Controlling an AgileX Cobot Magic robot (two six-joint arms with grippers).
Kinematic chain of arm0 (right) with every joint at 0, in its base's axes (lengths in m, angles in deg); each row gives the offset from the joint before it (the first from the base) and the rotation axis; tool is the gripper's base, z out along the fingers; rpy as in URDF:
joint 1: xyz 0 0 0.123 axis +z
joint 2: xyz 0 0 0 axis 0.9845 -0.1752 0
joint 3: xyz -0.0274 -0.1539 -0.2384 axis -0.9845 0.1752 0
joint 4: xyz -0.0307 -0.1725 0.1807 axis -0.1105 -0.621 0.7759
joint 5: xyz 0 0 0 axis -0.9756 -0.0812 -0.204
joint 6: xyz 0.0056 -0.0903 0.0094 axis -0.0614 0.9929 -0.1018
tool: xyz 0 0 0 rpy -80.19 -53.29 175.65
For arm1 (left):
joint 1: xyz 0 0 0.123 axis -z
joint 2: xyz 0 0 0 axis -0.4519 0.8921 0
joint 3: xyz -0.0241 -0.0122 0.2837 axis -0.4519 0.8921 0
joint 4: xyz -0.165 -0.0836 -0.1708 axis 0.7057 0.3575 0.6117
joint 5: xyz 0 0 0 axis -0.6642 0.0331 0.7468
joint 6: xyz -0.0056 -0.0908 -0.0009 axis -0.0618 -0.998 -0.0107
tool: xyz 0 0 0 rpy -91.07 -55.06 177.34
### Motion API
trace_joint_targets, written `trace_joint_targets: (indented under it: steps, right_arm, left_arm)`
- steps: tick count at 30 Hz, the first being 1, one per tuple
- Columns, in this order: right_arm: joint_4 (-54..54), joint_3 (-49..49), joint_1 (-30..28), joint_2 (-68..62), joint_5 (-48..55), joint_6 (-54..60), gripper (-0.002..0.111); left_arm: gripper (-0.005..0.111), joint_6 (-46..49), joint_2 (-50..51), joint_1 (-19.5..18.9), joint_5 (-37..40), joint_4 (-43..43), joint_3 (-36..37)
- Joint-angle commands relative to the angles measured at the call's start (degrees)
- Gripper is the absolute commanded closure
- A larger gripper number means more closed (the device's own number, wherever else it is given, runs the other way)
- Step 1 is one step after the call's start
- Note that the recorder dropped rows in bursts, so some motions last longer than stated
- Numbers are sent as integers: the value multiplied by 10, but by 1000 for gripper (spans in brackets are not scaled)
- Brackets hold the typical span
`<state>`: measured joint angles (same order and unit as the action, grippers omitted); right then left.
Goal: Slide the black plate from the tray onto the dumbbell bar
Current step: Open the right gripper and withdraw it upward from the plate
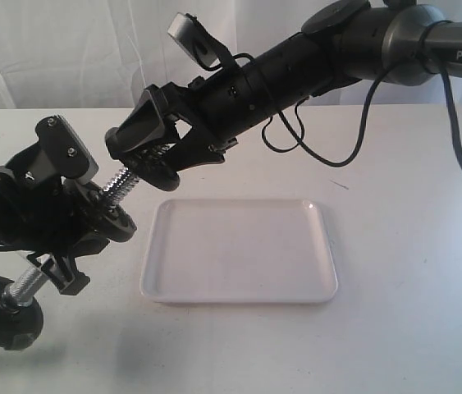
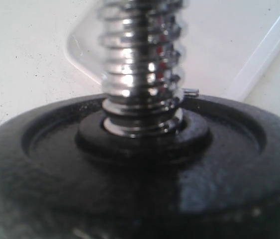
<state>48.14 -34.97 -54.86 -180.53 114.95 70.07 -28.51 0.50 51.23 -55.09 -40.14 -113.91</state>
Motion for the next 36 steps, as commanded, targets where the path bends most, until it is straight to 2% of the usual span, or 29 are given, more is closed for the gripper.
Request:
trace_joint_targets:
  steps: [1,24,26,27,29,36]
  right_arm:
    - [55,-2,2,10,15,4,29]
    - [61,-3,2,12,15,6,29]
    - [69,-3,2,12,15,6,24]
    - [71,-3,2,12,15,6,14]
    - [71,-3,2,12,15,7,3]
    - [71,-3,2,13,15,44,3]
  left_arm:
    - [107,8,-27,4,-49,32,-19]
    - [107,8,-27,4,-49,32,-19]
    - [107,8,-27,4,-49,32,-19]
    - [107,8,-27,4,-49,32,-19]
    - [107,8,-27,4,-49,32,-19]
    - [107,8,-27,3,-49,32,-19]
